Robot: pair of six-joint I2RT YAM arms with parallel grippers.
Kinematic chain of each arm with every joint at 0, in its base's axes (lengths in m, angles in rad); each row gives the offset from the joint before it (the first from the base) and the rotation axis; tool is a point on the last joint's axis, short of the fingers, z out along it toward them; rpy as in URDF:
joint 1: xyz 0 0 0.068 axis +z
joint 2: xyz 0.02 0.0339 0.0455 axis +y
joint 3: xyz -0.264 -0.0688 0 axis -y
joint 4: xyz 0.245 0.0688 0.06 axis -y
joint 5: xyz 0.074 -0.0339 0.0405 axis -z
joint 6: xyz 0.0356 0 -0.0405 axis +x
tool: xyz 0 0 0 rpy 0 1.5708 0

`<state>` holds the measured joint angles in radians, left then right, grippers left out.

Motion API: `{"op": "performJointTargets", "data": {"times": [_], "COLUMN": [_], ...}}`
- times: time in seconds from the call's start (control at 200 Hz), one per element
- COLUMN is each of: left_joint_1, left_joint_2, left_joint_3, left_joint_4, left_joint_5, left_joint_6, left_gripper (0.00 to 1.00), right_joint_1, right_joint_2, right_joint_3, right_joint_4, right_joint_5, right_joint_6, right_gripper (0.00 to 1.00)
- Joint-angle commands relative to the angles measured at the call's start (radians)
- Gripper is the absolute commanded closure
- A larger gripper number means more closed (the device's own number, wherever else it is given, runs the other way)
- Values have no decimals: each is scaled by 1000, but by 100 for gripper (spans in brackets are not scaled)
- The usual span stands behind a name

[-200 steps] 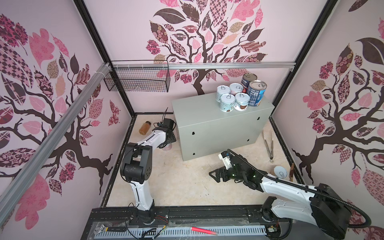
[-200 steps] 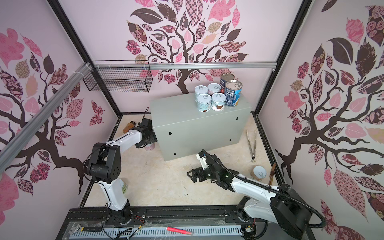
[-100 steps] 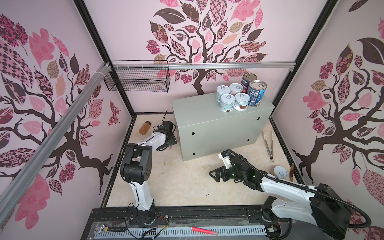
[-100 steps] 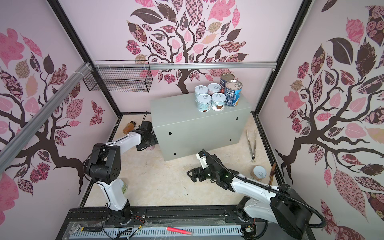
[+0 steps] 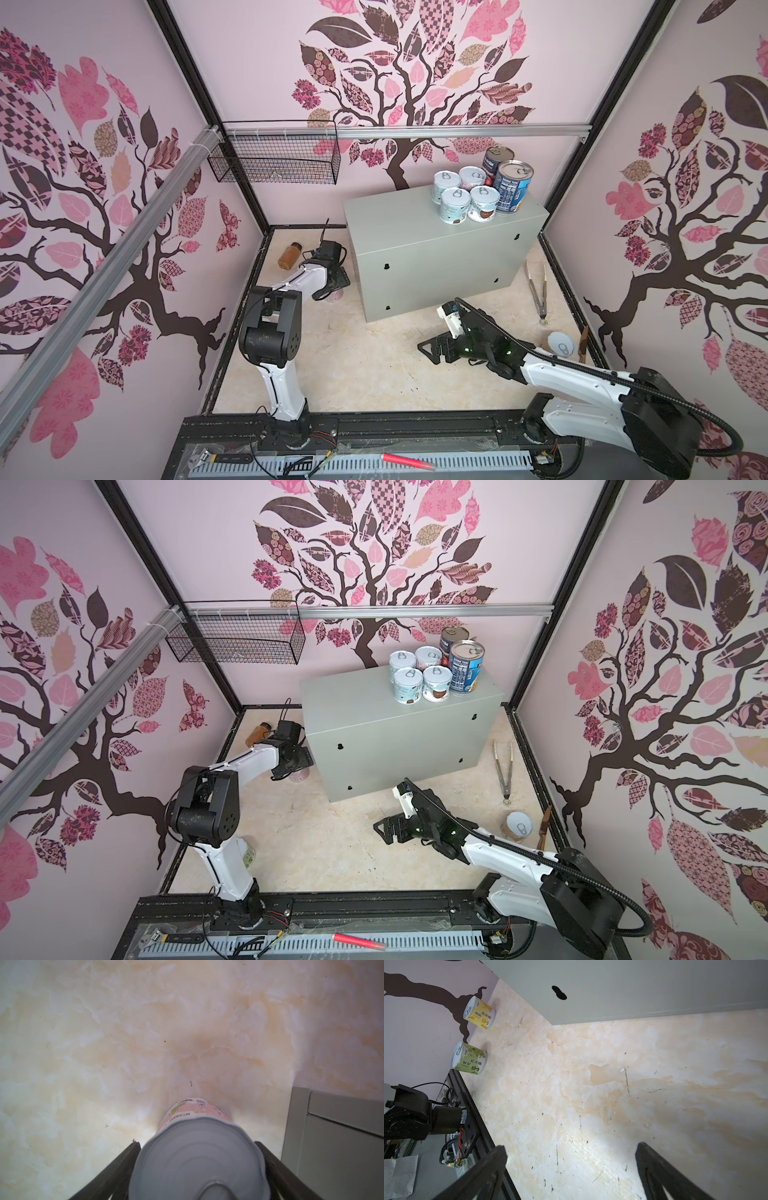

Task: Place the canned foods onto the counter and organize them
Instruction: 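Close the left gripper around the pink can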

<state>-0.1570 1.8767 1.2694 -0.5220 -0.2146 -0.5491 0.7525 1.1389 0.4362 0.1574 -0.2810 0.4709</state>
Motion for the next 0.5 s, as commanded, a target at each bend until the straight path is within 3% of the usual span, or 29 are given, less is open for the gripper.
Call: {"op": "performJointTargets", "data": {"times": [0.0, 0.23, 0.495], "left_joint_1": [4, 4, 5], "left_joint_2": [12, -3, -103], "left_joint_3": [13, 20, 41], "left_joint_4": [4, -13, -56], "left_joint_5": [4, 15, 14], "left_joint_6": [11, 20, 38], "left_gripper": [19, 36, 45], "right_joint_1": [7, 6, 7], "right_joint_2": [-25, -48, -84], "right_joint_3": [10, 25, 38], "right_joint_4": [-20, -56, -93], "right_joint_5": [9, 17, 26], "right_joint_6": [-9, -21, -23], "right_gripper": [0, 0, 0]}}
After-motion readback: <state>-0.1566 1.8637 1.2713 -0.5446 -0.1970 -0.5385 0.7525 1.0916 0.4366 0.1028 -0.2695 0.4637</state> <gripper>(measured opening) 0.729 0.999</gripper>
